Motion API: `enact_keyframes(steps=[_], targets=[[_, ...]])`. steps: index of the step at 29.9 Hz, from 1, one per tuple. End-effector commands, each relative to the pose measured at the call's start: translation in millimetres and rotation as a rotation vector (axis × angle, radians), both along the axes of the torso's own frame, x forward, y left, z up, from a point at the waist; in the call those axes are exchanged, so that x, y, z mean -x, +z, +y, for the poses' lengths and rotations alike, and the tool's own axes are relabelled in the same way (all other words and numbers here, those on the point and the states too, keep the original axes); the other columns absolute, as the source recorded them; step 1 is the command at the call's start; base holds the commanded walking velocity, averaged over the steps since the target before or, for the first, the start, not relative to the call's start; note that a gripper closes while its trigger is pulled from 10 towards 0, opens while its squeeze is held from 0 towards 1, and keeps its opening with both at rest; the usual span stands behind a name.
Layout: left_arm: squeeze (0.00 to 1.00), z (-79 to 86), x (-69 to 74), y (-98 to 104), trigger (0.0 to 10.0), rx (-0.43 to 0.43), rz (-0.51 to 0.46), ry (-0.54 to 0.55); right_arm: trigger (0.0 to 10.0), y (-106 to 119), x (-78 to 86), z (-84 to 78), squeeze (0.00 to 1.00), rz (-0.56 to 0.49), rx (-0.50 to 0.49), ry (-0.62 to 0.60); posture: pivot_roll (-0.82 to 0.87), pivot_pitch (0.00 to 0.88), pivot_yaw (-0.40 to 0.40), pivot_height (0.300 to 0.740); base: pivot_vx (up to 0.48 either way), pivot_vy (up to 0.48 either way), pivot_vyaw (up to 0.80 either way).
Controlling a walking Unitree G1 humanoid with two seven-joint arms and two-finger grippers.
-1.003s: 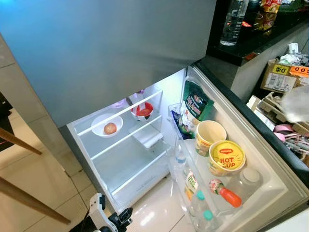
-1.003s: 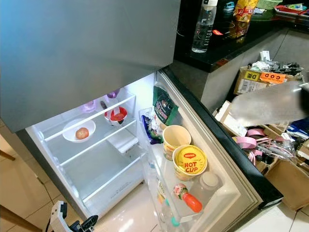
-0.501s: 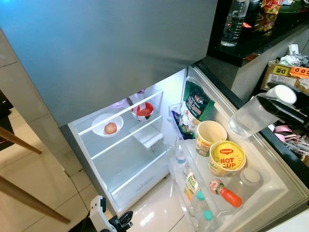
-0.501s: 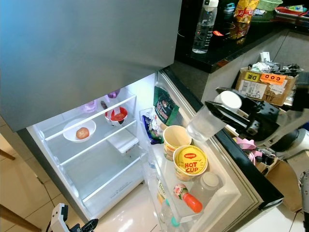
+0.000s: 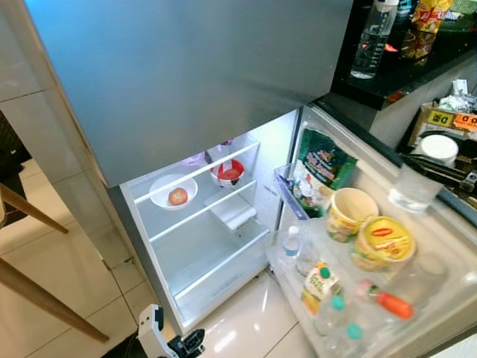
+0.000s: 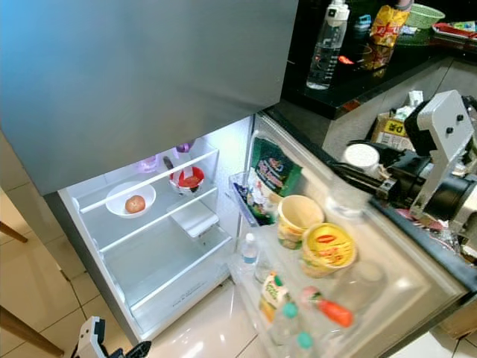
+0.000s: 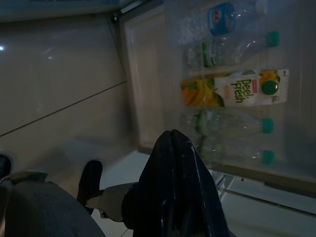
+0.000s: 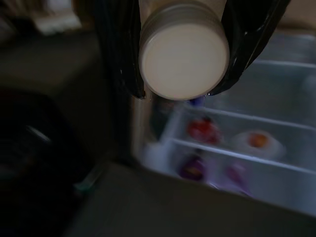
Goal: Restocking fridge
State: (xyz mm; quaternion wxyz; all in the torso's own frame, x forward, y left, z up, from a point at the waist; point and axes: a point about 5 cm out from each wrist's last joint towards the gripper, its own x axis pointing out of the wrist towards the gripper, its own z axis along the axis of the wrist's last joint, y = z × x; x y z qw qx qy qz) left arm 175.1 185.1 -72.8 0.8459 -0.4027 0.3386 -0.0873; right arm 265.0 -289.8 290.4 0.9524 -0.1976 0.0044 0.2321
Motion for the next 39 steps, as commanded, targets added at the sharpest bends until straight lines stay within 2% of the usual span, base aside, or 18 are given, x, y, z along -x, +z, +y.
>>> enact_keyframes(steps=[1, 7, 12, 15, 16, 17, 18, 22, 24, 26, 27, 29, 30, 32, 33, 36, 37, 39], targets=[[0.00, -5.6, 5.0, -3, 10.0, 0.006, 0.024, -0.004, 10.0, -10, -2.5, -19.9, 0.00, 0.056, 0.017, -0.133, -0.08, 0.000, -0.031, 0.740, 0.000, 0.000, 0.00], [0.00, -5.3, 5.3, -4, 10.0, 0.003, 0.026, -0.007, 10.0, -9, -2.4, -23.5, 0.00, 0.043, 0.019, -0.159, -0.08, 0.000, -0.029, 0.740, 0.000, 0.000, 0.00], [0.00, -4.9, 5.3, -4, 10.0, -0.001, 0.027, -0.010, 10.0, -13, -1.8, -10.6, 0.00, 0.015, -0.006, -0.057, -0.08, 0.000, -0.027, 0.740, 0.000, 0.000, 0.00], [0.00, -6.3, 5.4, -4, 10.0, -0.002, 0.027, -0.017, 10.0, -26, 3.8, 9.8, 0.00, 0.024, -0.082, 0.127, -0.07, 0.000, -0.026, 0.740, 0.000, 0.000, 0.00], [0.00, -6.3, 5.4, -4, 10.0, -0.002, 0.027, -0.017, 10.0, -26, 3.8, 9.8, 0.00, 0.024, -0.082, 0.127, -0.07, 0.000, -0.026, 0.740, 0.000, 0.000, 0.00], [0.00, -6.9, 5.5, -4, 10.0, -0.002, 0.027, -0.020, 10.0, -32, 6.5, 15.5, 0.00, 0.040, -0.109, 0.186, -0.07, 0.000, -0.026, 0.740, 0.000, 0.000, 0.00], [0.00, -7.7, 5.6, -4, 10.0, -0.002, 0.028, -0.023, 10.0, -52, 10.8, 22.2, 0.00, 0.119, -0.148, 0.260, -0.07, 0.000, -0.028, 0.740, 0.000, 0.000, 0.00], [0.00, -8.6, 6.3, -5, 10.0, -0.003, 0.030, -0.029, 10.0, -80, 12.4, 24.2, 0.00, 0.215, -0.208, 0.287, -0.07, 0.000, -0.028, 0.740, 0.000, 0.000, 0.00], [0.00, -8.8, 6.6, -5, 10.0, -0.003, 0.031, -0.031, 10.0, -84, 12.5, 24.4, 0.00, 0.228, -0.223, 0.290, -0.07, 0.000, -0.028, 0.740, 0.000, 0.000, 0.00], [0.00, -9.7, 7.4, -5, 10.0, -0.009, 0.034, -0.039, 10.0, -120, 11.0, 23.3, 0.00, 0.340, -0.246, 0.256, -0.07, 0.000, -0.030, 0.740, 0.000, 0.000, 0.00], [0.00, -9.7, 7.4, -5, 10.0, -0.009, 0.034, -0.039, 10.0, -120, 11.0, 23.3, 0.00, 0.340, -0.246, 0.256, -0.07, 0.000, -0.030, 0.740, 0.000, 0.000, 0.00], [0.00, -11.3, 8.4, -6, 10.0, -0.018, 0.040, -0.049, 10.0, -176, 8.0, 15.5, 0.00, 0.488, -0.216, 0.103, -0.07, 0.000, -0.032, 0.740, 0.000, 0.000, 0.00], [0.00, -11.9, 8.7, -6, 10.0, -0.021, 0.042, -0.052, 10.0, -194, 8.6, 13.2, 0.00, 0.534, -0.207, 0.048, -0.07, 0.000, -0.032, 0.740, 0.000, 0.000, 0.00], [0.00, -13.8, 9.5, -7, 10.0, -0.036, 0.048, -0.065, 10.0, -243, 15.1, 4.4, 0.00, 0.637, -0.240, -0.166, -0.07, 0.000, -0.034, 0.740, 0.000, 0.000, 0.00], [0.00, -13.8, 9.5, -7, 10.0, -0.036, 0.048, -0.065, 10.0, -243, 15.1, 4.4, 0.00, 0.637, -0.240, -0.166, -0.07, 0.000, -0.034, 0.740, 0.000, 0.000, 0.00], [0.00, -15.0, 10.7, -8, 10.0, -0.055, 0.058, -0.076, 10.0, -284, 33.2, 3.2, 0.00, 0.728, -0.246, -0.328, -0.07, 0.000, -0.033, 0.740, 0.000, 0.000, 0.00], [0.00, -15.0, 10.7, -8, 10.0, -0.055, 0.058, -0.076, 10.0, -284, 33.2, 3.2, 0.00, 0.728, -0.246, -0.328, -0.07, 0.000, -0.033, 0.740, 0.000, 0.000, 0.00], [0.00, -15.2, 13.6, -11, 10.0, -0.085, 0.081, -0.084, 10.0, -320, 64.7, 0.9, 0.00, 0.819, -0.322, -0.551, -0.07, 0.000, -0.031, 0.740, 0.000, 0.000, 0.00]])
